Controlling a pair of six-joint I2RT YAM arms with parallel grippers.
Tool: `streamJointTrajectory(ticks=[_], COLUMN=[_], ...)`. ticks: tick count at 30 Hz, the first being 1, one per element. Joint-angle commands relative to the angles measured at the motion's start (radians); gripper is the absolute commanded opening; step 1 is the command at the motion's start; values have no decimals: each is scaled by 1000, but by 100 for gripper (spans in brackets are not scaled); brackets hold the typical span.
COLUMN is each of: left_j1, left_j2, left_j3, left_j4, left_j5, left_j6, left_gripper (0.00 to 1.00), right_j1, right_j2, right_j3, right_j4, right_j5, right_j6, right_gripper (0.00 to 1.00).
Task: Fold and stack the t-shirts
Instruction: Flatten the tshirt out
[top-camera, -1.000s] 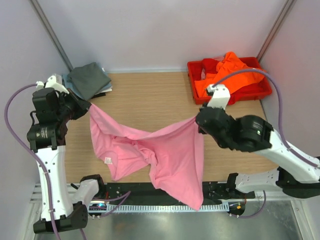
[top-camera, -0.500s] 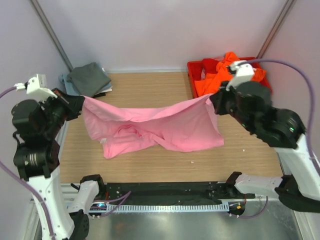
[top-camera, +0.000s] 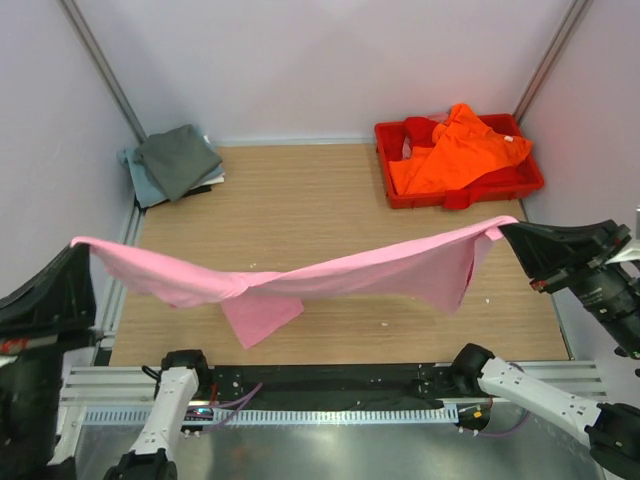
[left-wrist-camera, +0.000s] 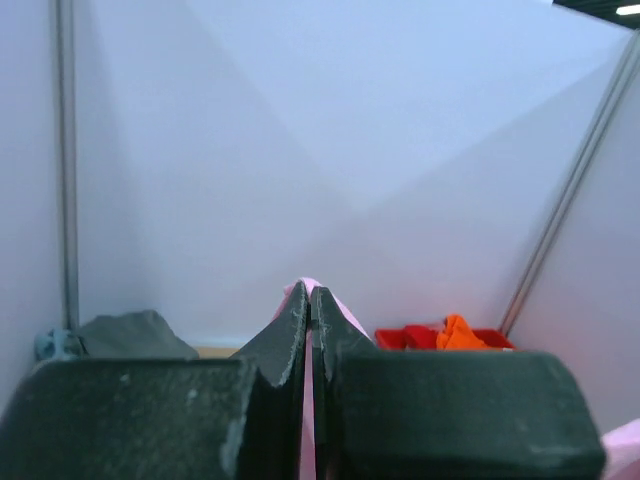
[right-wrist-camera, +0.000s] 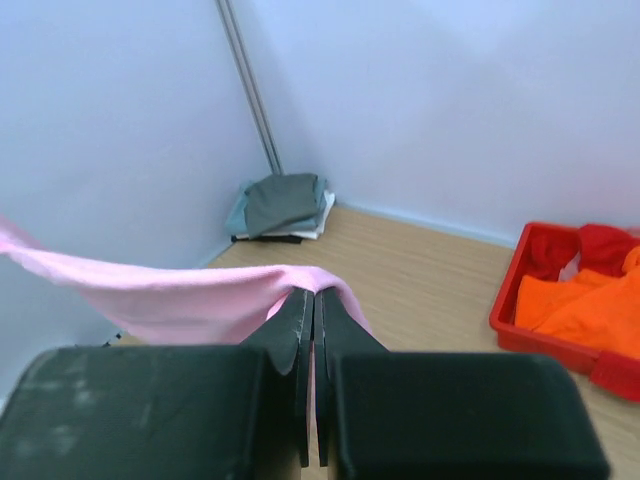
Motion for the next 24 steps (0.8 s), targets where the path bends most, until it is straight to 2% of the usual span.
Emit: streamJointTrajectory(ticks=[1,3,5,6,9,11,13,14,16,18,19,21,22,23,24], left_j1=[-70,-124,-210,-245,-293,-316,-348,-354,-357,-353,-338,-257,-229,-203,-160], left_j2=[70,98,126,121,132,195,285,325,452,547,675,814,881,1031,1108], left_j3=[159,228,290,268,206,187,146,106,74,17,8,0,7,39,75], left_j4=[-7,-17,11,25,60,20,-27,-41,-82,-98,-124,-150,-164,-167,-172], left_j5=[-130,-170,-274,-295,-336,-337,-395,-486,-576,-685,-688,-623,-612,-586,-554], left_j6=[81,112,145,152,187,202,202,204,201,192,184,161,123,110,95], left_gripper=[0,0,0,0,0,0,0,0,0,0,0,0,0,0,0], right_j1=[0,0,0,1,0,0,0,0,-14,-118,-160,-287,-319,-342,-388], right_j2=[-13,-10,9,16,94,225,345,459,564,732,788,937,989,1041,1166], right_j3=[56,88,105,96,50,21,18,14,1,-6,-16,-22,-1,22,65], right_j4=[117,132,150,161,178,158,115,103,98,88,101,135,155,161,111], right_j5=[-13,-9,17,43,250,433,509,548,568,454,400,215,193,168,133], right_j6=[-78,-101,-121,-124,-129,-107,-87,-80,-55,4,25,65,101,106,109], right_gripper=[1,1,1,1,1,1,1,1,1,1,1,1,1,1,2])
